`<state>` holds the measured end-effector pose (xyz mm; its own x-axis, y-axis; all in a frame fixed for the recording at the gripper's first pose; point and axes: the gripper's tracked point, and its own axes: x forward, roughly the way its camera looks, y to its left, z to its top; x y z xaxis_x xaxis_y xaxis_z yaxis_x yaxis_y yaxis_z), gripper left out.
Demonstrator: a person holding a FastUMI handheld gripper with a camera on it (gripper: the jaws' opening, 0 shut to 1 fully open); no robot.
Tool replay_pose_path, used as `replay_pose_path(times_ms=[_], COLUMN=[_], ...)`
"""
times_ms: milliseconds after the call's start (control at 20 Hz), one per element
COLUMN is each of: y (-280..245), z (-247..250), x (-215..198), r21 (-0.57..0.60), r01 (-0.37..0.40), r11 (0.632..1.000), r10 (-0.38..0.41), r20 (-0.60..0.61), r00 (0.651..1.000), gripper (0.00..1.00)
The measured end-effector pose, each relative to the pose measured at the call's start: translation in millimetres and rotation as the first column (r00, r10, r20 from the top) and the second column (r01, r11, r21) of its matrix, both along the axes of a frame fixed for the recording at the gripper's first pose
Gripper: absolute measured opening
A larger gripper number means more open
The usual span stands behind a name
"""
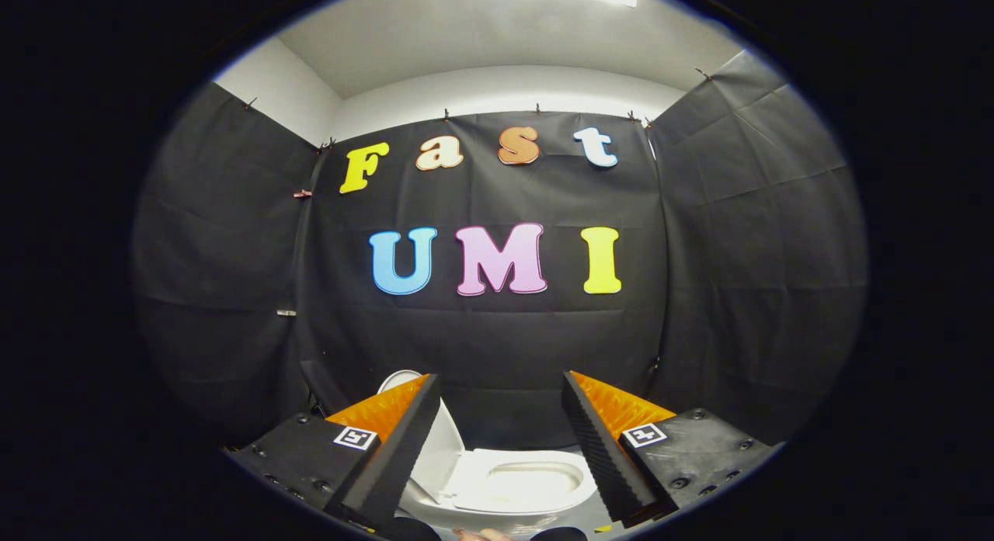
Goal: Open the toilet lid.
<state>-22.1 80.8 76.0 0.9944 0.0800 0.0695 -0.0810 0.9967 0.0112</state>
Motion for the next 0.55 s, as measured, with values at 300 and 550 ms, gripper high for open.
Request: replay_pose_path(times_ms=[300, 550], y=[-0.8, -2.5], z=[-0.4, 0.5], x=[-0.6, -1.7], r21=[-0.002, -0.002], r01=[-0.002, 0.001], r11=[1.0, 1.0], r10=[0.002, -0.001], r20=[-0.005, -0.004], r00=[1.0, 1.0], gripper=[0.99, 0.99])
